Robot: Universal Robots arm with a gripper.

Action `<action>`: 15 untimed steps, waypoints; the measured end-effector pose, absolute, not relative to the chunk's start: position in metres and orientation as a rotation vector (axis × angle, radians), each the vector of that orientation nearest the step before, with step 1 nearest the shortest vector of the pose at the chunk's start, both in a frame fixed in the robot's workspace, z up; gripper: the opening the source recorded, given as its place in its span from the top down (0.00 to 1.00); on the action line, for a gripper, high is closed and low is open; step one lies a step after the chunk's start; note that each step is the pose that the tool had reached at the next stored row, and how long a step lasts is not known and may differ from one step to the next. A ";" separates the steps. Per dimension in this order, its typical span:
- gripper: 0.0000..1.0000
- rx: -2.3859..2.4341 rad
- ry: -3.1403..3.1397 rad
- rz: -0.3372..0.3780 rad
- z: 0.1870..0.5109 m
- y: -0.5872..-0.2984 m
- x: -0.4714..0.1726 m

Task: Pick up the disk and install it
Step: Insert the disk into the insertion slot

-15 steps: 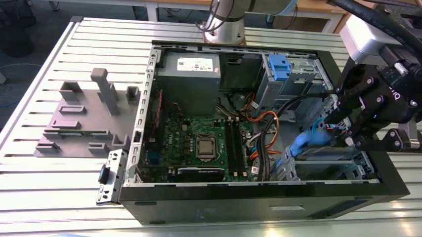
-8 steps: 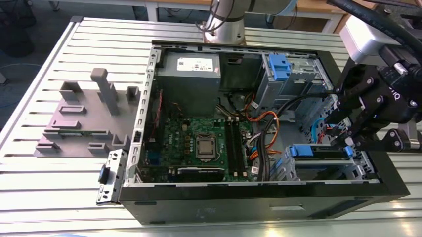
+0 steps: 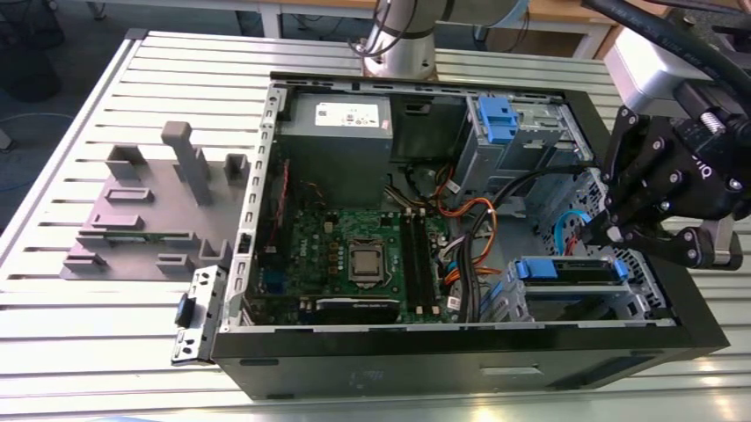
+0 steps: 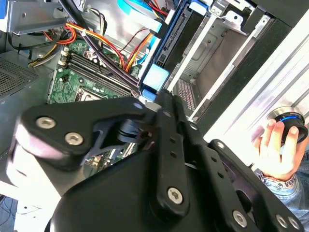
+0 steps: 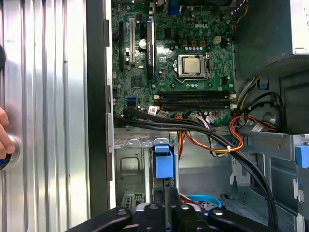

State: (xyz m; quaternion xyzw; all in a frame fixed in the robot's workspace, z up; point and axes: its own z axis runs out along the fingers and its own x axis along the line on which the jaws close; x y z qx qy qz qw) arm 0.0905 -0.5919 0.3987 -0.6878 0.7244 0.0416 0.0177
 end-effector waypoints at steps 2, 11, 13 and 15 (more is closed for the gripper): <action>0.87 -2.137 2.251 0.129 0.399 -0.592 0.091; 0.89 -2.137 2.251 0.129 0.398 -0.592 0.091; 0.89 -2.137 2.251 0.129 0.398 -0.592 0.091; 0.89 -2.137 2.251 0.129 0.398 -0.592 0.091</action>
